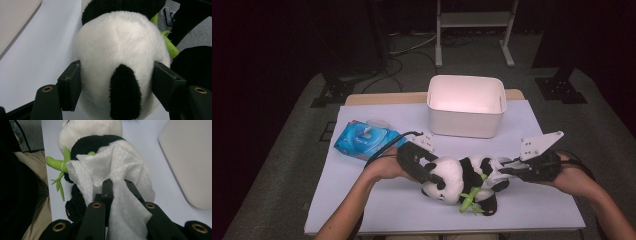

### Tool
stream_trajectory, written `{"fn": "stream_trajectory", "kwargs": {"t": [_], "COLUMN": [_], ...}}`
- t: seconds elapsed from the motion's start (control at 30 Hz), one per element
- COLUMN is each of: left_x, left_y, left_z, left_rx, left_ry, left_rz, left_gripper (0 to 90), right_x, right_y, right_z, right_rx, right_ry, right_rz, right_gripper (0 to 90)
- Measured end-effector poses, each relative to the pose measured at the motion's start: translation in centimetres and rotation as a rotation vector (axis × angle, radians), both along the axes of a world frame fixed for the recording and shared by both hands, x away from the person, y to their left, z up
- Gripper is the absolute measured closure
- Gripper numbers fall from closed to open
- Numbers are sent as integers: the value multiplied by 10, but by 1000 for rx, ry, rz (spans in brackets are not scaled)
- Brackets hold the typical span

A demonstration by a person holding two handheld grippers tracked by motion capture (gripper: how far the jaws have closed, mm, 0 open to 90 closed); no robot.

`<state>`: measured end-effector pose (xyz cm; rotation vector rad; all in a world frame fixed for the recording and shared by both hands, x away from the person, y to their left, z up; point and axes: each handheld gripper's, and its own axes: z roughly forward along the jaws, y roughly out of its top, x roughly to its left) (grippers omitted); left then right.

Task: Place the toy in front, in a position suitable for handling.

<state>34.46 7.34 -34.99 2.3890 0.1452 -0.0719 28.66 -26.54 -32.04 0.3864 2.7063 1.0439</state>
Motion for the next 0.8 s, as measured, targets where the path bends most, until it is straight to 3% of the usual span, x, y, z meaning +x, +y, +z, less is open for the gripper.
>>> {"fn": "stream_trajectory", "kwargs": {"t": [0.17,0.37,0.5,0.6,0.8], "left_x": [2,2,1,2,1], "left_y": [0,-3,-7,-9,-10], "left_z": [0,5,10,11,12], "left_rx": [5,-16,-28,-10,-48], "left_ry": [4,7,-1,-12,-11], "left_rz": [7,2,-9,-10,-9], "left_gripper": [312,319,324,325,327], "right_x": [-4,-1,5,15,28], "right_y": [-7,-3,10,25,49], "right_z": [-5,1,4,4,7], "right_rx": [17,13,12,9,15], "right_ry": [10,-2,-8,-4,-5], "right_rz": [-10,-6,22,47,81], "right_gripper": [801,800,799,800,800]}}
